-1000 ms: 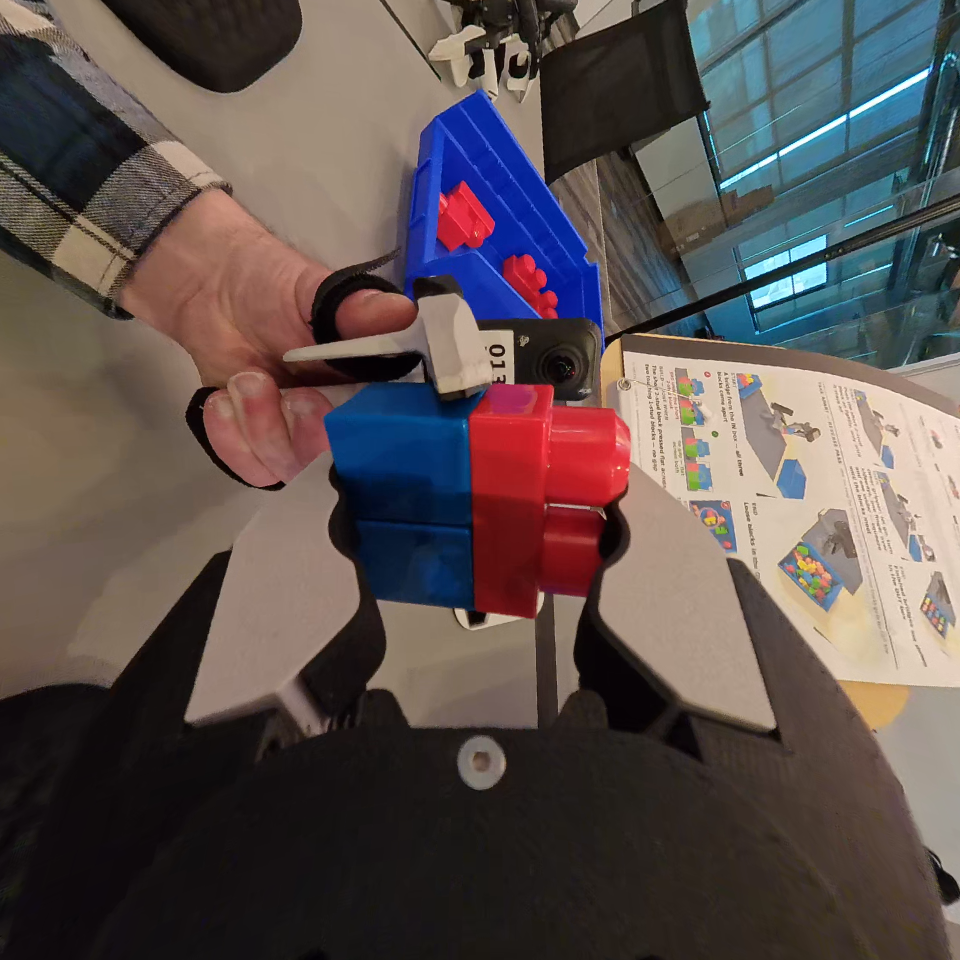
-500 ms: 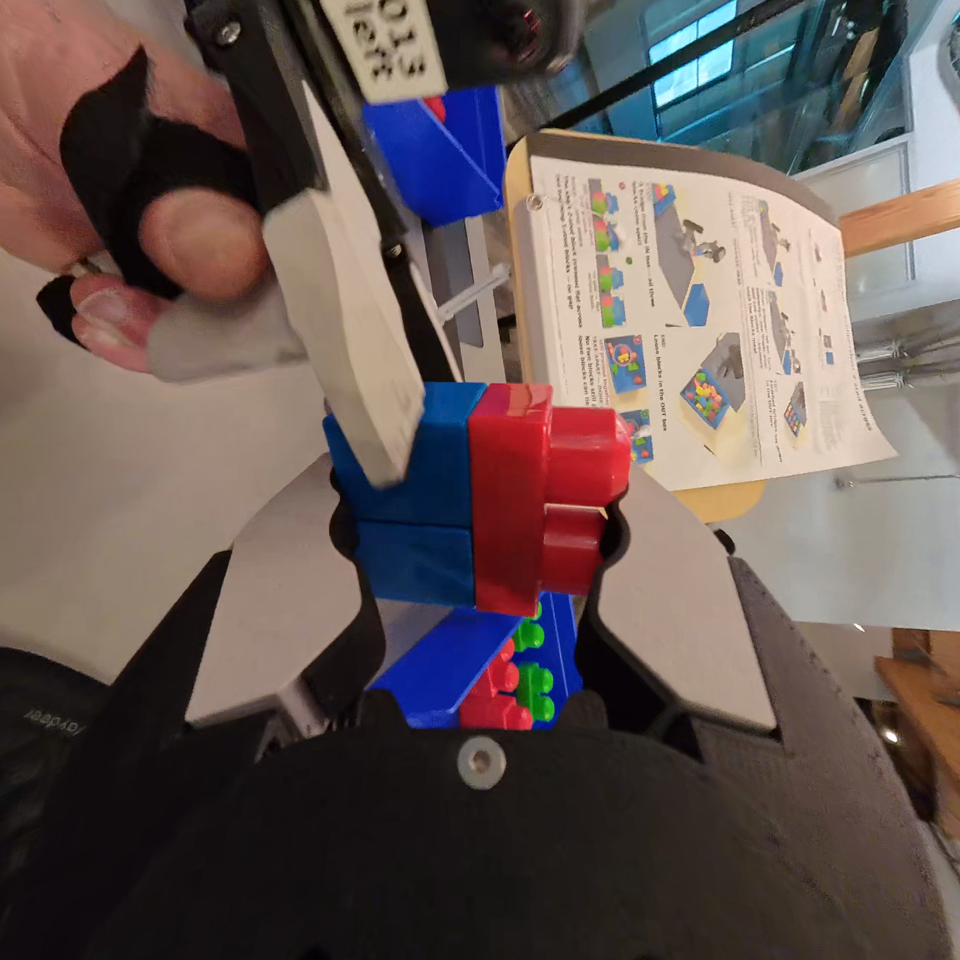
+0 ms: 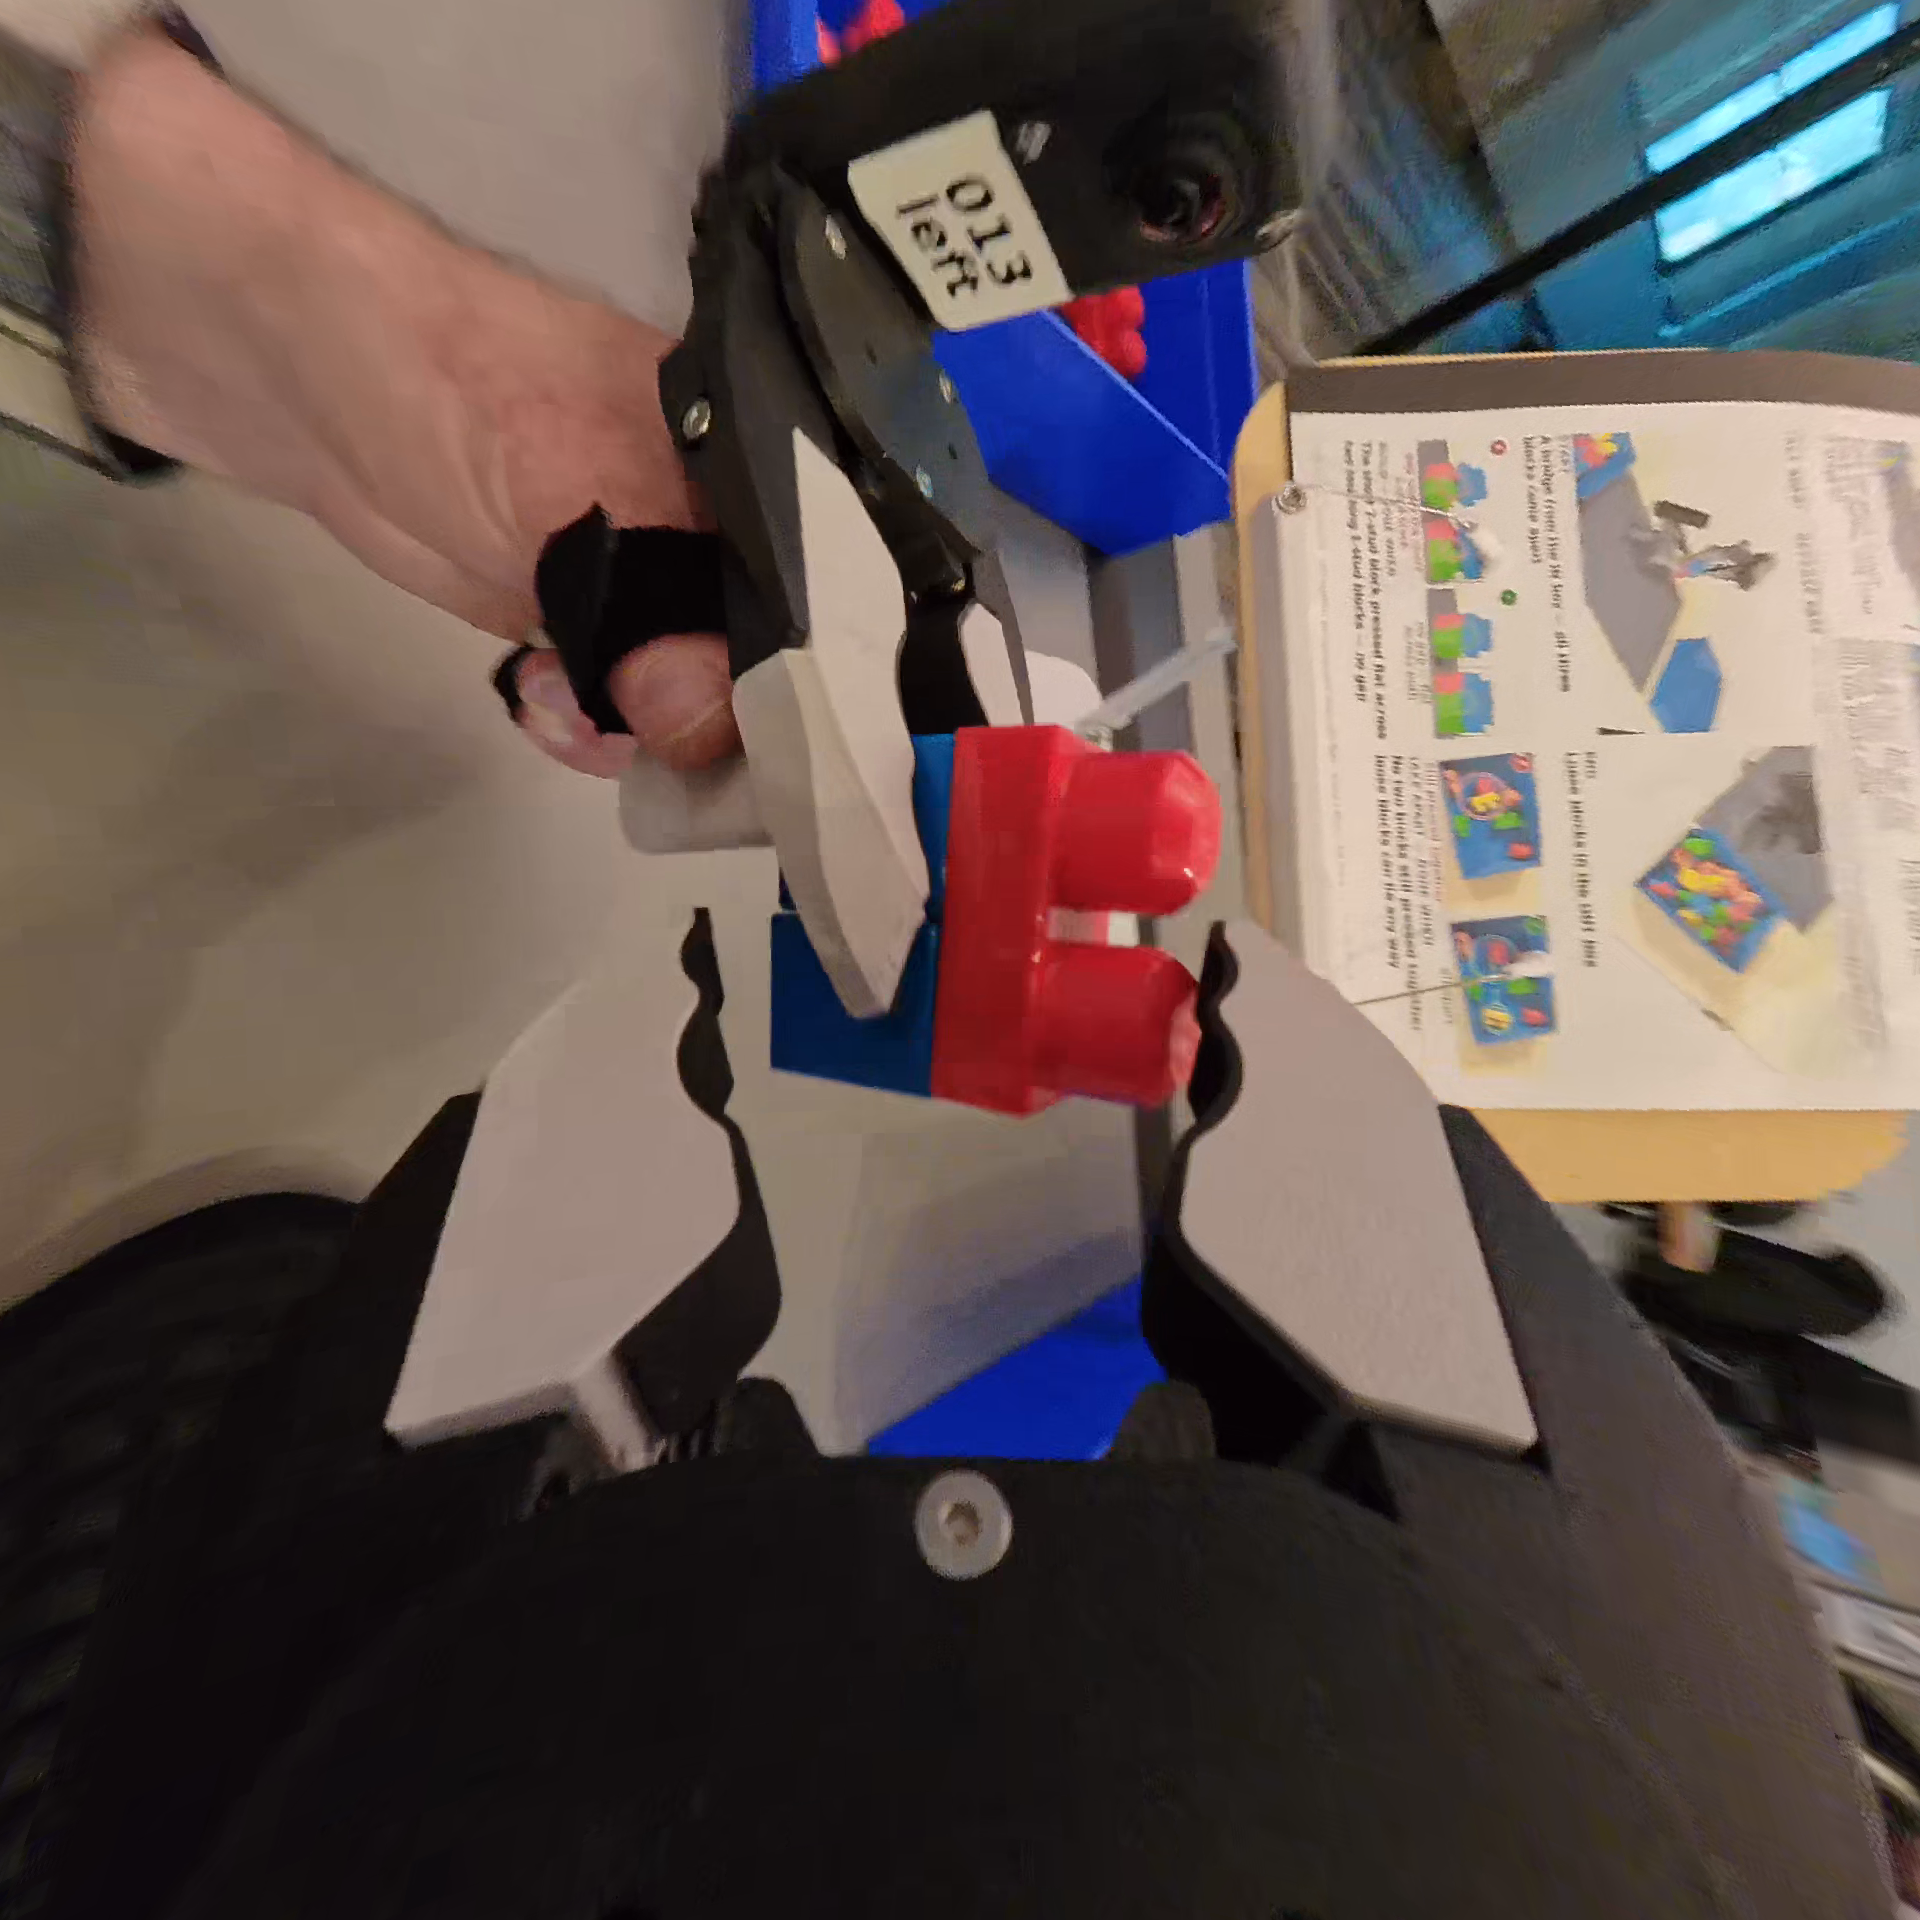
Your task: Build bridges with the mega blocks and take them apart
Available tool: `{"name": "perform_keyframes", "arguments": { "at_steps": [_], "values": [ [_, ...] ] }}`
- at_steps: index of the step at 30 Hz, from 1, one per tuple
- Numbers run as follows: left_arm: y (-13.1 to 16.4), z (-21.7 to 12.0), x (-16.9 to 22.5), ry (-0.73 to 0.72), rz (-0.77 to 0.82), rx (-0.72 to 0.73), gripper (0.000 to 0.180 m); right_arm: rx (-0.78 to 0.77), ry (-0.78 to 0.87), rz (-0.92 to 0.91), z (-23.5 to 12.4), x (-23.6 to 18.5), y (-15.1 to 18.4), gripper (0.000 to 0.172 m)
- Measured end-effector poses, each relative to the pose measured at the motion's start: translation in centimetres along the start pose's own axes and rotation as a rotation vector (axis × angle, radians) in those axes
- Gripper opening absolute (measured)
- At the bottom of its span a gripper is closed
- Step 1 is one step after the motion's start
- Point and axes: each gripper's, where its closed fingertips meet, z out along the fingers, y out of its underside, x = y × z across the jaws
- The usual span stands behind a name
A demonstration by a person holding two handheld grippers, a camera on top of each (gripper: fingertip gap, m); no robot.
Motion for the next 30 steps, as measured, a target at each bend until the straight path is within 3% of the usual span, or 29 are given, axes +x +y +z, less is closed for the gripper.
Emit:
{"name": "perform_keyframes", "arguments": {
  "at_steps": [6,10,19,27,29,30],
  "values": [
    [0.4,-0.2,0.8,0.066,0.016,-0.033,0.042,0.100,-0.304,0.309,-2.2,1.2,0.5,0.050],
    [0.4,-0.3,1.6,0.127,0.015,-0.030,0.042,0.144,-0.479,0.413,-2.1,0.3,0.4,0.039],
    [-0.7,-0.7,1.7,0.140,0.014,0.047,0.046,0.252,-0.493,0.546,-2.2,0.8,0.1,0.036],
    [-0.1,-1.2,0.8,0.105,0.001,0.006,0.037,0.182,-0.571,0.529,-1.9,0.7,1.1,0.037],
    [-0.5,-1.5,0.1,0.082,-0.031,0.044,0.036,0.156,-0.525,0.532,-1.4,1.4,1.2,0.040],
    [-0.7,-1.7,0.0,0.074,-0.040,0.065,0.037,0.155,-0.504,0.523,-1.3,1.5,1.2,0.050]
  ]
}}
